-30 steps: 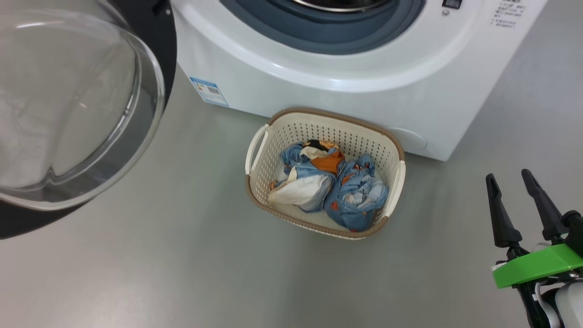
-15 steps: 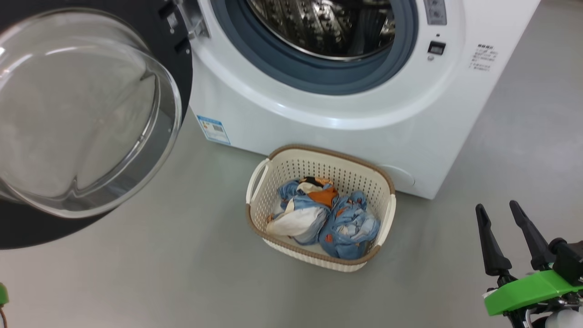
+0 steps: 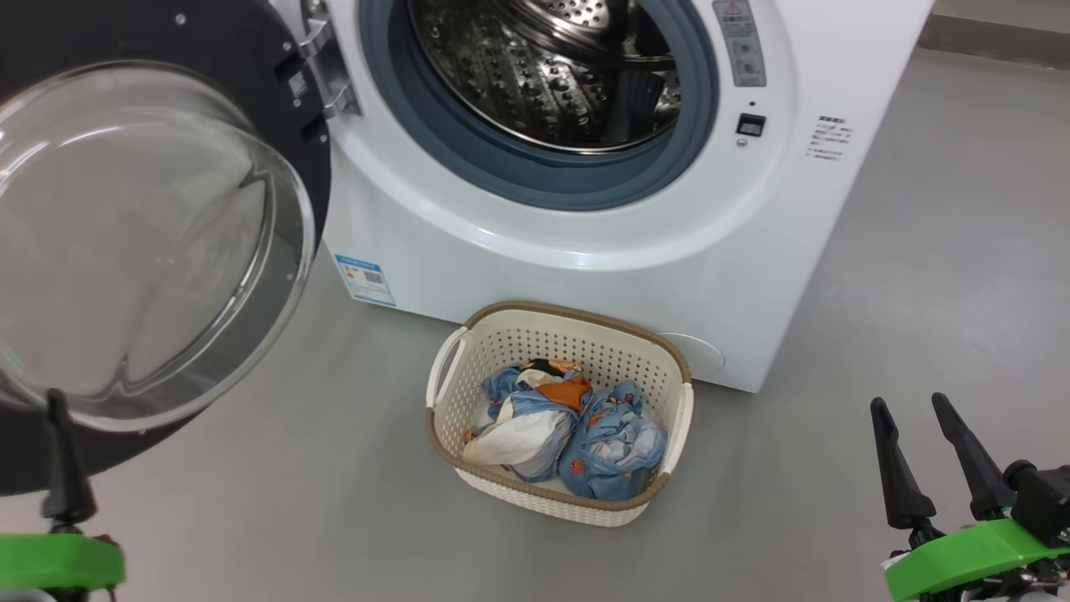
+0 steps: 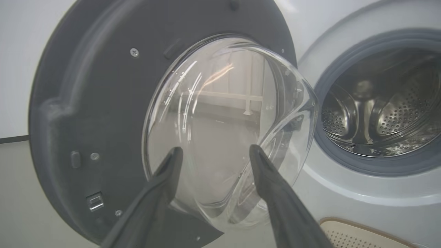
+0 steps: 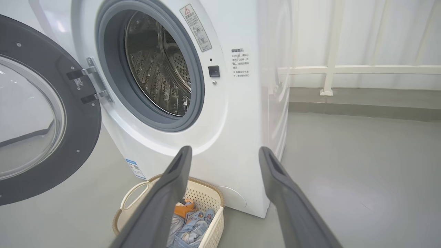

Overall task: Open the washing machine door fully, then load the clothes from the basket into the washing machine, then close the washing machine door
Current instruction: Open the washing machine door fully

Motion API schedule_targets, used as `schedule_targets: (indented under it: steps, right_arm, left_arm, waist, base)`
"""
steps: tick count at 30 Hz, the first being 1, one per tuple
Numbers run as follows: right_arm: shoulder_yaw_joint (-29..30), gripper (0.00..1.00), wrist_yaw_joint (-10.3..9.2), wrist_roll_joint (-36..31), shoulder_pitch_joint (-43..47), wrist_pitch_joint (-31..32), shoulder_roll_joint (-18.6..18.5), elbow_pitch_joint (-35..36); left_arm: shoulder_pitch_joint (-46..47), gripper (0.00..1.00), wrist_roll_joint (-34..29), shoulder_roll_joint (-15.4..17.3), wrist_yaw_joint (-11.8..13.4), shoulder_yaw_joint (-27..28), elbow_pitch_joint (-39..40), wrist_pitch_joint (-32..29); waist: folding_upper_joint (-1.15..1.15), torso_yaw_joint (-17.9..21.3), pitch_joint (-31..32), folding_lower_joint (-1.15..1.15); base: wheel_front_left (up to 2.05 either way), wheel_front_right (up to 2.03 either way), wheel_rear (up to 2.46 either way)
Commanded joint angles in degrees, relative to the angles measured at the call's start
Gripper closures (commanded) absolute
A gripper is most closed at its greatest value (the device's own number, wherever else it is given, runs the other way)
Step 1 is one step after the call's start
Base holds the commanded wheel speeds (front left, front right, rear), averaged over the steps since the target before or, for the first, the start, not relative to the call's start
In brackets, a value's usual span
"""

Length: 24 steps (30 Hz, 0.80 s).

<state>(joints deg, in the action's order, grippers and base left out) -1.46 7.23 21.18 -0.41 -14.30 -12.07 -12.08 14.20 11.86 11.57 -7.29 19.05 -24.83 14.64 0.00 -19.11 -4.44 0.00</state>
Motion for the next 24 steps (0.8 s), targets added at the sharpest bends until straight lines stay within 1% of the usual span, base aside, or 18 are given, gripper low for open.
schedule_targets:
  steps: [1,6,14,16,17,24]
  right_arm:
    - [-0.63,0.00,0.25,-0.05,0.04,-0.70,-0.44,1.50]
    - [-0.32,0.00,0.25,-0.06,0.09,-0.70,-0.28,1.65]
    - [0.23,0.00,0.25,-0.23,-0.09,-0.70,0.01,1.91]
    - [0.33,0.00,0.25,-0.30,-0.25,-0.70,0.08,1.97]
    - [0.41,0.00,0.25,-0.32,-0.39,-0.70,0.14,1.97]
    - [0.62,0.00,0.25,-0.35,-0.86,-0.70,-0.19,1.83]
  left_arm:
    - [-0.15,0.00,1.06,1.95,-0.18,0.45,2.55,0.36]
    - [-1.96,0.00,2.57,0.80,-0.19,-2.87,5.36,0.36]
    - [-4.97,0.00,3.46,-0.41,-0.19,-8.21,9.78,0.36]
    - [-5.24,0.00,3.58,-0.63,-0.19,-9.22,10.42,0.36]
    - [-5.41,0.00,3.78,-0.71,-0.19,-10.23,10.89,0.36]
    - [-5.32,0.00,5.14,-0.75,-0.19,-14.25,11.21,0.36]
  waist:
    - [0.00,1.12,0.28,0.00]
    - [0.00,2.84,0.24,0.00]
    - [0.00,7.36,-0.21,0.00]
    - [0.00,8.60,-0.41,0.00]
    - [0.00,9.86,-0.51,0.00]
    - [0.00,13.66,-0.96,0.00]
  base:
    - [0.00,0.00,0.00]
    - [0.00,0.00,0.00]
    - [0.00,0.00,0.00]
    - [0.00,0.00,0.00]
    - [0.00,0.00,0.00]
    - [0.00,0.00,0.00]
